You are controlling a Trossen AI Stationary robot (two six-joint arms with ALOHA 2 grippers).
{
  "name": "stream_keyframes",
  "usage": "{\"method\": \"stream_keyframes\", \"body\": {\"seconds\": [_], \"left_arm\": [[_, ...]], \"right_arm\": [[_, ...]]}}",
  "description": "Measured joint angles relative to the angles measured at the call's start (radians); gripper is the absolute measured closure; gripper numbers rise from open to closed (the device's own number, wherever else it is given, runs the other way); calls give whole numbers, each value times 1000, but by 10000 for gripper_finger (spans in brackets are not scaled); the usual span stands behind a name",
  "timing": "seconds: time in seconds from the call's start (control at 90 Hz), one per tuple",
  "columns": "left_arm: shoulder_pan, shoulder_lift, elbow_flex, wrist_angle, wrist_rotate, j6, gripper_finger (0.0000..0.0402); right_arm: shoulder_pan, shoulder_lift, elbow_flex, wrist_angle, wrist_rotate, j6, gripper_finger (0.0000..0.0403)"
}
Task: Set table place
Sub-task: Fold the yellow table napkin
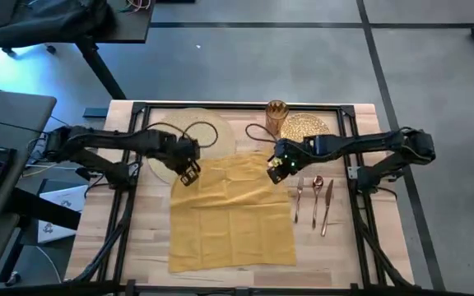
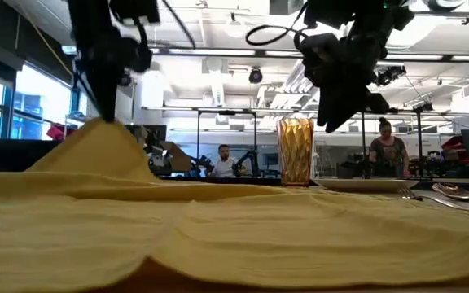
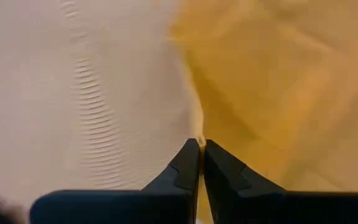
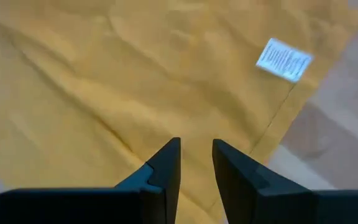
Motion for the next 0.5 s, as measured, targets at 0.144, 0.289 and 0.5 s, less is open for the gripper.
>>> {"method": "stream_keyframes", "body": {"seconds": [0.144, 0.289, 0.5], "left_arm": [[-183, 8, 1, 111, 43, -39, 401], [-329, 67, 2, 125, -38, -156, 401], [-433, 127, 1, 121, -72, -291, 401]], "right_arm": [[-48, 10, 0, -38, 20, -20, 302], [-82, 62, -1, -69, 38, -72, 263], [-88, 125, -2, -42, 79, -246, 218]]}}
